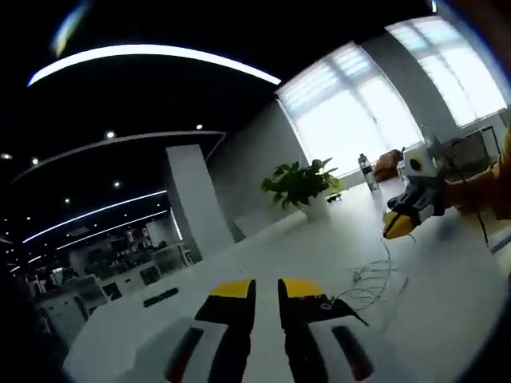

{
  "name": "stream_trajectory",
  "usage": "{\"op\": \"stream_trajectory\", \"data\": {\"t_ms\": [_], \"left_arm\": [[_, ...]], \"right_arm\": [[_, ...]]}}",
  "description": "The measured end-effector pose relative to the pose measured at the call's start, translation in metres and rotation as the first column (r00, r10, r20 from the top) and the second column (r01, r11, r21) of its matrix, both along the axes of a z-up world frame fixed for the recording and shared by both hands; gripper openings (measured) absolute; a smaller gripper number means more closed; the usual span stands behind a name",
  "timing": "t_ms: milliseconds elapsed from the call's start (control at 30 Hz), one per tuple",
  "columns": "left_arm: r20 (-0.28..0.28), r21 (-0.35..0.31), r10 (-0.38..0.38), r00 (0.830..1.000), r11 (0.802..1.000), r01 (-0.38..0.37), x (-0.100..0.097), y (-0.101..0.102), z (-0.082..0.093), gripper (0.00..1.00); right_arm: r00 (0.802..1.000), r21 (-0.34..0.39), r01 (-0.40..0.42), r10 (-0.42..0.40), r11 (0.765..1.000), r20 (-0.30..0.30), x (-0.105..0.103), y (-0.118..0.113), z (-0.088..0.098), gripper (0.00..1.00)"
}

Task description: Peel open the Velcro strap on the desktop, arrange the wired earphones neatly onto it, and close the Velcro strap to secure them.

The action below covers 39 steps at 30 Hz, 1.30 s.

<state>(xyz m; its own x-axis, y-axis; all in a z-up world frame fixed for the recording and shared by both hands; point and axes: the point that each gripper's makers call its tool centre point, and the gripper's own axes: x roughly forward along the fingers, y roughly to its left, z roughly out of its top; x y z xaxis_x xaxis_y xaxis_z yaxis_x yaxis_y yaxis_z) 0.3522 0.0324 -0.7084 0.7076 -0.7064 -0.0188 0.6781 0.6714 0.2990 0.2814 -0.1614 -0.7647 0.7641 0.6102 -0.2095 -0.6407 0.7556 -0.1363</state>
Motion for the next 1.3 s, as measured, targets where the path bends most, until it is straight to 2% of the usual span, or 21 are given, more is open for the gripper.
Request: {"op": "stream_trajectory", "data": {"t_ms": [67,300,367,433,500,633,767,933,1033,1133,1300], "left_arm": [[-0.005,0.003,0.0,1.0,1.0,0.0,0.003,-0.004,-0.005,0.16],[-0.014,0.018,-0.018,1.0,1.0,0.018,0.0,-0.019,-0.023,0.16],[-0.018,0.02,-0.026,0.999,0.999,0.026,-0.003,-0.02,-0.026,0.16],[-0.034,0.012,-0.047,0.998,0.999,0.047,-0.012,-0.021,-0.033,0.16],[-0.073,-0.013,-0.064,0.995,0.998,0.064,-0.016,-0.025,-0.036,0.16],[-0.103,-0.037,-0.086,0.991,0.996,0.083,-0.019,-0.032,-0.04,0.16],[-0.089,0.019,-0.09,0.992,0.996,0.092,-0.026,-0.036,-0.049,0.16],[-0.1,0.025,-0.102,0.99,0.994,0.105,-0.029,-0.035,-0.052,0.16],[-0.106,0.011,-0.102,0.989,0.995,0.103,-0.027,-0.034,-0.05,0.16],[-0.099,0.009,-0.094,0.991,0.995,0.096,-0.026,-0.031,-0.048,0.16],[-0.086,0.014,-0.08,0.993,0.997,0.081,-0.025,-0.028,-0.047,0.16]], "right_arm": [[1.0,0.063,-0.017,0.017,0.998,-0.006,-0.004,0.004,0.007,0.06],[0.999,0.096,-0.05,0.048,0.994,0.027,-0.017,0.017,0.035,0.08],[0.998,0.096,-0.048,0.045,0.994,0.032,-0.02,0.017,0.038,0.09],[0.997,0.062,-0.003,-0.001,0.998,0.073,-0.02,0.005,0.04,0.09],[0.998,0.055,0.013,-0.016,0.998,0.062,-0.02,0.002,0.036,0.08],[0.998,0.121,-0.065,0.062,0.99,0.029,-0.028,0.029,0.039,0.08],[0.987,0.138,-0.163,0.16,0.977,0.028,-0.032,0.066,0.048,0.09],[0.98,0.118,-0.195,0.191,0.974,0.047,-0.015,0.084,0.055,0.09],[0.981,0.121,-0.196,0.195,0.973,0.027,-0.001,0.085,0.054,0.09],[0.976,0.144,-0.206,0.213,0.968,-0.035,0.011,0.089,0.043,0.09],[0.975,0.175,-0.198,0.212,0.964,-0.062,0.027,0.091,0.024,0.1]]}}
